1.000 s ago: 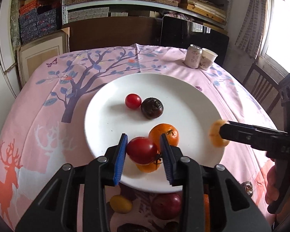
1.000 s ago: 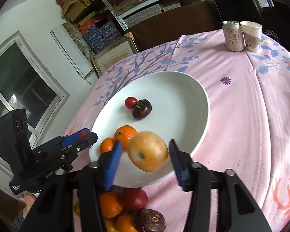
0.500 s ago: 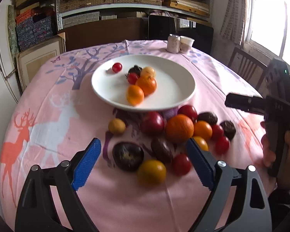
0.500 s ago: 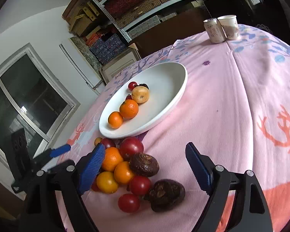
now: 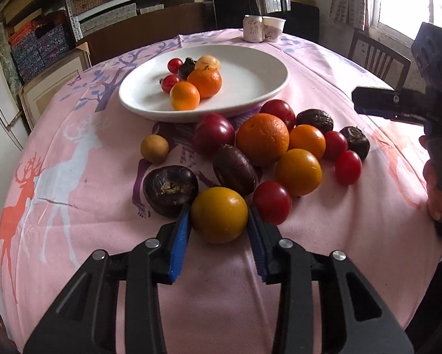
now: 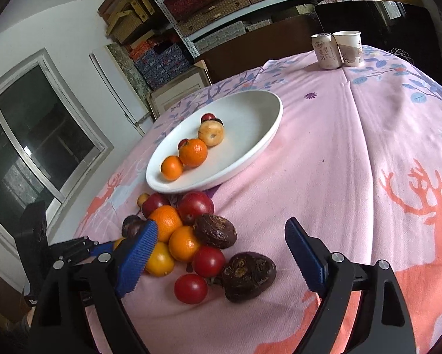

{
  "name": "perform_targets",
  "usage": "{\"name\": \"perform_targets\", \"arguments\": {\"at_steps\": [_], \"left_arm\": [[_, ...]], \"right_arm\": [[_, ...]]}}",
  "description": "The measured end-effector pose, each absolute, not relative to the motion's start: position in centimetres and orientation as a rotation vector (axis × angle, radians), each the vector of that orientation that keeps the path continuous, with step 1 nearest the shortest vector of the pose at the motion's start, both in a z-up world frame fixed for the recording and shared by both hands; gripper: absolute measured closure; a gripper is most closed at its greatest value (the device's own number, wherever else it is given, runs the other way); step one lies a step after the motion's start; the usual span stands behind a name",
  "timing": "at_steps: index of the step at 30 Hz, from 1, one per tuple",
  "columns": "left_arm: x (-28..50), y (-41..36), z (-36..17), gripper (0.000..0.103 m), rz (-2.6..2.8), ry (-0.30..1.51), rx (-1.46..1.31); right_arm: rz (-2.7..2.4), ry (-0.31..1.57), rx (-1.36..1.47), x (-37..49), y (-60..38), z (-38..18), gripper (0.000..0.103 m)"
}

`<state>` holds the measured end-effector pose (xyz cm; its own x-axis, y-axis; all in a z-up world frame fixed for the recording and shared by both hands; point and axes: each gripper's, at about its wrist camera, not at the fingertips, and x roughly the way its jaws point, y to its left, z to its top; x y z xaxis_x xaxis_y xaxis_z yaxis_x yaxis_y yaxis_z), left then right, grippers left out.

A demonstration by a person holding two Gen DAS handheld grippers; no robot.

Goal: Organize fruits
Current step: 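Grasp a yellow tomato with the left tool while the right tool grasps a dark purple fruit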

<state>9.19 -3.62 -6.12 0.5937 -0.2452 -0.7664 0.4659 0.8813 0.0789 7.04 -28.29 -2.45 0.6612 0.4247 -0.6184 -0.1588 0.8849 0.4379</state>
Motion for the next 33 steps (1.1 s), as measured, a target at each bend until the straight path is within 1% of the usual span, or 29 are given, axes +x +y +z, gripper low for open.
{"name": "perform_targets", "arguments": {"at_steps": [2,5,7,8,9,13,14,15,17,21,23,25,30,33], "left_arm": [[8.3,-3.1,-5.3,0.066,-0.436,0.777,0.26],[7.9,-2.5,-4.6,0.066,-0.437,0.743,0.223],[8.0,-2.1,-4.4,0.066,-0.438,0.738,0.198],[8.1,-2.0,-4.4,0.066,-0.441,0.745,0.189],[8.3,-1.9,-4.4,0.066,-0.44,0.752,0.18],[8.5,-1.3,-4.2,0.066,-0.432,0.756,0.149],[8.5,-1.3,-4.2,0.066,-0.434,0.757,0.142],[8.6,-1.2,-4.2,0.066,-0.435,0.758,0.136],[8.7,-1.1,-4.2,0.066,-0.439,0.764,0.129],[9.0,-1.2,-4.3,0.066,-0.439,0.772,0.124],[9.0,-1.0,-4.3,0.066,-0.434,0.771,0.118],[9.0,-0.9,-4.3,0.066,-0.431,0.767,0.114],[8.7,-0.7,-4.1,0.066,-0.433,0.749,0.107],[8.5,-0.2,-3.5,0.066,-0.45,0.729,0.076]], "right_arm": [[0.34,0.819,0.332,6.5,-28.1,-2.8,0.015],[0.332,0.874,0.262,5.7,-27.5,-3.3,0.016],[0.319,0.89,0.226,5.6,-27.0,-3.5,0.019],[0.305,0.908,0.215,5.7,-26.8,-3.8,0.025],[0.293,0.934,0.21,5.9,-26.7,-4.1,0.026],[0.202,0.944,0.15,5.4,-26.8,-3.9,0.028],[0.183,0.95,0.118,5.3,-26.8,-3.9,0.034],[0.178,0.963,0.099,5.2,-26.9,-3.9,0.036],[0.189,0.974,0.064,5.0,-27.0,-3.8,0.036],[0.203,0.985,-0.097,5.5,-24.9,-4.4,0.036],[0.224,0.982,-0.112,6.1,-24.4,-4.3,0.037],[0.24,0.972,-0.093,6.9,-24.4,-4.2,0.059],[0.234,0.968,-0.051,6.7,-24.8,-3.9,0.059],[0.257,0.932,0.014,5.9,-25.6,-2.9,0.059]]}}
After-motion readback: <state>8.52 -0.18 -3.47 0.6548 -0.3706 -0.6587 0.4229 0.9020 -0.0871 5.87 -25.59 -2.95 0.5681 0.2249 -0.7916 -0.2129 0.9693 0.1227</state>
